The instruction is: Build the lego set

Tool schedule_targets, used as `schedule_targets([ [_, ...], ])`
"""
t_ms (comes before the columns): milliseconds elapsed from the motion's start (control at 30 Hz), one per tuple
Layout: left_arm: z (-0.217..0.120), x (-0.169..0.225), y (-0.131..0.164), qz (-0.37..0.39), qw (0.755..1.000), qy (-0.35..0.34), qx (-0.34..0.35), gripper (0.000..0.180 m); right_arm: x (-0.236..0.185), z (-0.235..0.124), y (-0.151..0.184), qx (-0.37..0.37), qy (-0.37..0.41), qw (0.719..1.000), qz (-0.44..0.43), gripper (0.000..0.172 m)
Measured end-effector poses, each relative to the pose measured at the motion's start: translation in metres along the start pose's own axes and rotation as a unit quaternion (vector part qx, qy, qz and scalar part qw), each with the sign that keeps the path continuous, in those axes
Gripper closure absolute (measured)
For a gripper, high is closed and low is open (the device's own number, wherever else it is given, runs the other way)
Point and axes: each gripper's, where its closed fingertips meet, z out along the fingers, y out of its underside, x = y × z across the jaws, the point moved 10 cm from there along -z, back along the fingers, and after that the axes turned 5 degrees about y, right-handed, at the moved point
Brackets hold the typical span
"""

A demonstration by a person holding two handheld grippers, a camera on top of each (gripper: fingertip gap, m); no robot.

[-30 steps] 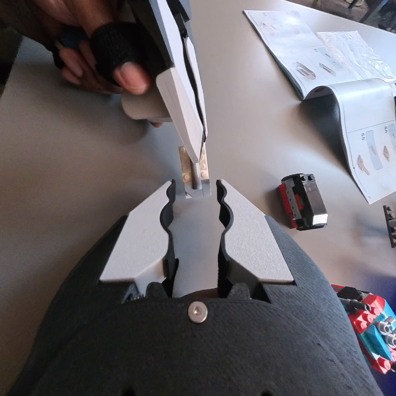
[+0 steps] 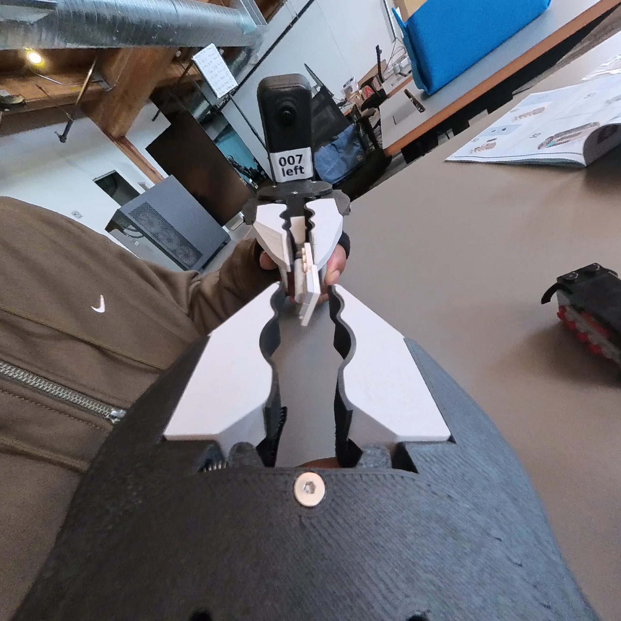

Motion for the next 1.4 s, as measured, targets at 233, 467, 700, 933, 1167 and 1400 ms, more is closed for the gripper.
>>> schedule_targets([
  [233, 0.001, 0.002, 0.0, -0.017, 1.0, 0.021, 0.014, 0.17, -0.005, -0.001, 0.0, 0.013, -0.013, 1.0, -0.021, 0.158],
  [467, 0.003, 0.001, 0.004, -0.053, 0.997, 0.045, 0.027, 0.169, -0.006, -0.001, 0.0, 0.02, -0.026, 0.999, -0.008, 0.158],
  [700, 0.004, -0.002, 0.007, -0.114, 0.99, 0.072, 0.053, 0.169, -0.006, -0.001, 0.001, 0.021, -0.042, 0.999, 0.013, 0.16],
  [933, 0.005, -0.004, 0.009, -0.149, 0.982, 0.094, 0.075, 0.168, -0.007, -0.001, 0.0, 0.028, -0.045, 0.998, 0.014, 0.16],
  [1167, 0.006, -0.005, 0.011, -0.182, 0.973, 0.109, 0.092, 0.166, -0.008, -0.001, 0.0, 0.034, -0.047, 0.998, 0.021, 0.161],
  [1400, 0.007, -0.006, 0.012, -0.209, 0.965, 0.11, 0.111, 0.166, -0.008, -0.002, 0.0, 0.036, -0.042, 0.998, 0.019, 0.161],
])
